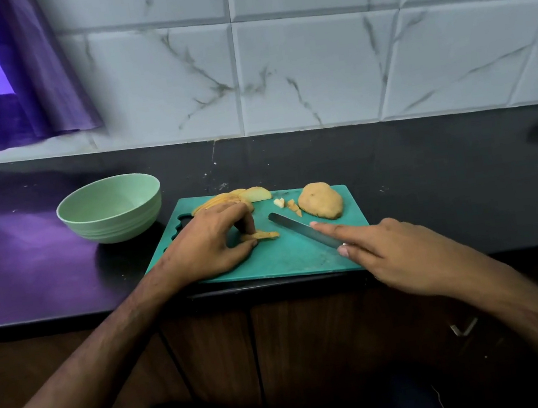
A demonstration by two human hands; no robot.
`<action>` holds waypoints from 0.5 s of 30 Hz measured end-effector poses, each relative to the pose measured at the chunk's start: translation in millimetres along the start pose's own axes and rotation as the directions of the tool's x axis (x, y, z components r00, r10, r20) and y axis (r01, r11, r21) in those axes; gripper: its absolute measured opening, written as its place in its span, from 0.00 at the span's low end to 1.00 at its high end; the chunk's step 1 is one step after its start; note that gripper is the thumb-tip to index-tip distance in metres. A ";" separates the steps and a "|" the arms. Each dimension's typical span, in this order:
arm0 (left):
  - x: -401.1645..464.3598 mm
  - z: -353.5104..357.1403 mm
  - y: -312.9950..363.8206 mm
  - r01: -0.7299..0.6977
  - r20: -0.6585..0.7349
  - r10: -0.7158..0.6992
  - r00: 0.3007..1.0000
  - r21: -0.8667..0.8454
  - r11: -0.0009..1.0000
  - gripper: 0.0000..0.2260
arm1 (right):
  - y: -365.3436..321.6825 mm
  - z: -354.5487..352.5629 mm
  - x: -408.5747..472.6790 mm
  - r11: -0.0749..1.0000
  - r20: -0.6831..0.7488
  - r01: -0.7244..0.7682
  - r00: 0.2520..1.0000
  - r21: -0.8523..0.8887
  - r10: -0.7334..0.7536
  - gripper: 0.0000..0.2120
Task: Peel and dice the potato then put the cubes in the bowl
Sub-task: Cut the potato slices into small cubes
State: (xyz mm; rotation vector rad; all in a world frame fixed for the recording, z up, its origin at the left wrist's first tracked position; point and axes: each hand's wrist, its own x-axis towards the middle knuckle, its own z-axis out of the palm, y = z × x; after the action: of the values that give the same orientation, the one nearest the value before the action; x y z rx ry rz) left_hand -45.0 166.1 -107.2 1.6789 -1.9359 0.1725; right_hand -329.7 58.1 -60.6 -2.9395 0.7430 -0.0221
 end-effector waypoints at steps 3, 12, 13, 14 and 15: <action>-1.0 -0.9 -1.0 -0.016 0.004 0.016 1.000 -0.002 1.000 0.07 | -2.3 -2.4 -2.8 0.999 0.019 0.021 1.000 0.039 -0.022 0.23; -22.6 -18.7 -9.8 -0.075 0.050 0.078 0.996 -0.057 0.996 0.05 | -10.2 -2.5 3.3 0.998 0.070 0.064 0.995 0.011 -0.065 0.22; -22.5 -19.0 -9.3 -0.068 0.047 0.071 0.996 -0.061 0.996 0.05 | -9.6 -2.5 4.8 0.999 0.064 0.052 0.997 -0.011 -0.052 0.23; -21.6 -18.4 -9.4 -0.061 0.040 0.064 0.997 -0.067 0.996 0.05 | -9.1 -2.9 6.6 0.999 0.052 0.037 0.998 -0.035 -0.035 0.23; -19.9 -17.5 -8.8 -0.052 0.028 0.054 0.998 -0.070 0.996 0.05 | -8.5 -3.1 8.2 0.998 0.033 0.018 0.999 -0.057 -0.016 0.23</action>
State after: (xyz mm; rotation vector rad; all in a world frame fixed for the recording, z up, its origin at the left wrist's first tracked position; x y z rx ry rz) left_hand -29.9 189.4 -104.7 1.5950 -1.9871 0.1002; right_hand -318.6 61.3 -56.7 -2.9927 0.7267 0.0465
